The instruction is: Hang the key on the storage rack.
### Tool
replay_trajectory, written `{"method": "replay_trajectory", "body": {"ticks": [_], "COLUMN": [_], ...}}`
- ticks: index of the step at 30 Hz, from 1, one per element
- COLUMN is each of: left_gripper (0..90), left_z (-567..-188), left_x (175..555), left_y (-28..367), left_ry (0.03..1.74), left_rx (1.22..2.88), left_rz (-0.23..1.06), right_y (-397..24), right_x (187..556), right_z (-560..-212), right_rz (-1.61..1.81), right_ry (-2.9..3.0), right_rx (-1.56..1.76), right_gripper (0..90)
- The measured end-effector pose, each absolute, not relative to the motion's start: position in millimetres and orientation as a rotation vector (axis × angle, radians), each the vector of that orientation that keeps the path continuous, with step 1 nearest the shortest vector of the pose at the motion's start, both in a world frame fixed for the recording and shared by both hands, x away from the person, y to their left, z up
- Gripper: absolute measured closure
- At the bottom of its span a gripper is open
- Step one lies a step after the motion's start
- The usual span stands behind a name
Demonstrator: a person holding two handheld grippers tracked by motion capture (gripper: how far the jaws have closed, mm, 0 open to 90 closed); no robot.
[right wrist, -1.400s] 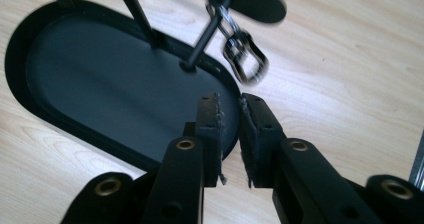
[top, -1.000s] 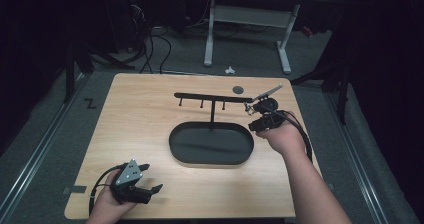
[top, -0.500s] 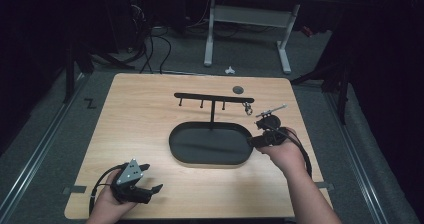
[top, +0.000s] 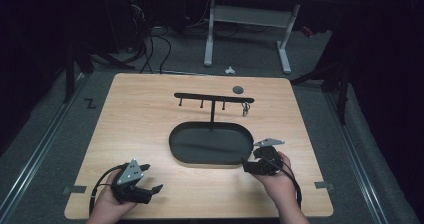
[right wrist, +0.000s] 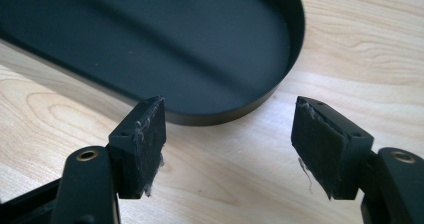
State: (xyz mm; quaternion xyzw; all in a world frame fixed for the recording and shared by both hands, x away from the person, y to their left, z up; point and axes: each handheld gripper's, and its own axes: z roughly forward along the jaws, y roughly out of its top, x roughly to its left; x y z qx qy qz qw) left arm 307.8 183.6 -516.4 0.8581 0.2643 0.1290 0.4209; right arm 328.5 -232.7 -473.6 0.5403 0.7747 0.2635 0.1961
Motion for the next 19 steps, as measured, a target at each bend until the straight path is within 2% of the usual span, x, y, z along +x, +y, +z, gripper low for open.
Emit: {"method": "replay_trajectory", "body": {"ticks": [8, 10, 19], "left_gripper": [17.2, 17.3, 17.3], "left_z": [-518, -518, -519], "left_x": [308, 308, 308], "left_y": [184, 184, 182], "left_ry": [0.686, 0.686, 0.68], "left_rx": [2.147, 2.152, 2.156], "left_rz": [0.334, 0.338, 0.331], "right_y": [-229, -227, -230], "right_x": [282, 277, 280], "right_z": [-523, -521, -524], "right_rz": [0.858, 0.847, 0.898], "right_ry": [2.116, 2.13, 2.088], "right_rx": [1.506, 1.417, 1.438], "right_gripper": [27.6, 27.7, 26.0]}}
